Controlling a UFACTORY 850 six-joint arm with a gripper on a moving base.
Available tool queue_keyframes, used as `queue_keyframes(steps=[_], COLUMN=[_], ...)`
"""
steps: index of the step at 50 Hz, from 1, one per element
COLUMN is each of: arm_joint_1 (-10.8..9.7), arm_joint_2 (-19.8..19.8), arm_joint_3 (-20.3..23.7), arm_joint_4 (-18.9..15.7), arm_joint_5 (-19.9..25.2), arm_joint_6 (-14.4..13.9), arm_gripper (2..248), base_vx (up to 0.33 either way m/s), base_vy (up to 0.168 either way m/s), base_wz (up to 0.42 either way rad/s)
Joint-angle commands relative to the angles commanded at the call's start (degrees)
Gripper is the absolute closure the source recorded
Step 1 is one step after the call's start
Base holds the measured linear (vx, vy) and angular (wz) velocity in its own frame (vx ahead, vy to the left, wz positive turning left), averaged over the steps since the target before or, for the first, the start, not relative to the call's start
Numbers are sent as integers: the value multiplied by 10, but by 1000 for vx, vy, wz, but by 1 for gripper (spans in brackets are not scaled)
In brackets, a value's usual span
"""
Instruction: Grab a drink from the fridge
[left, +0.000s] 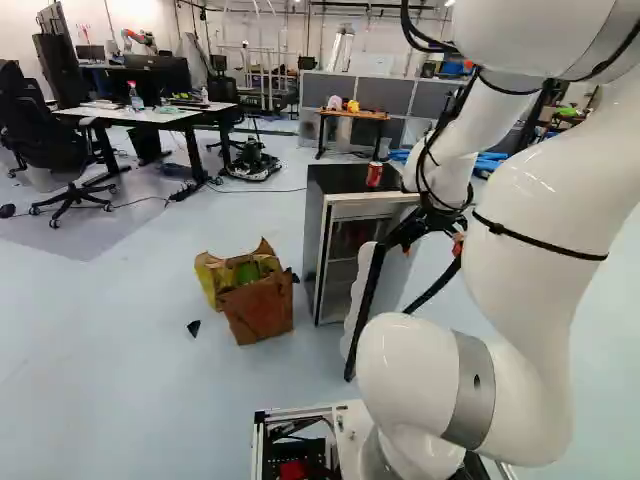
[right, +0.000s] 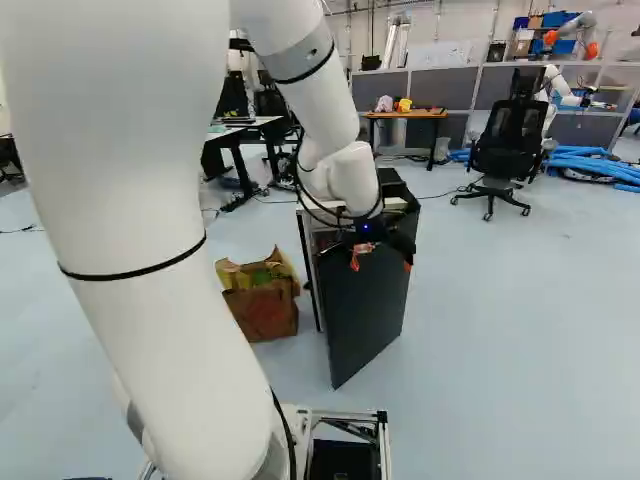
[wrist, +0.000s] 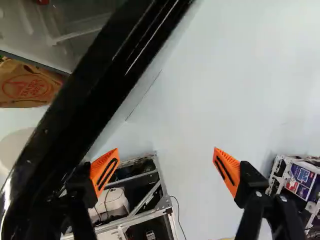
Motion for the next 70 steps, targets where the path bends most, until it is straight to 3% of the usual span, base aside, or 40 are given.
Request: queue_keyframes(steps=[14, 70], arm_joint_1=[20, 100], arm_joint_2=[-1, -30], arm_joint_3=[-1, -36], arm_joint_4=[-19, -19], arm_joint_5=[12, 12], arm_joint_6=[0, 0], arm_gripper=[3, 3], base_vx=[0, 0], base_vy=[0, 0], base_wz=[0, 0])
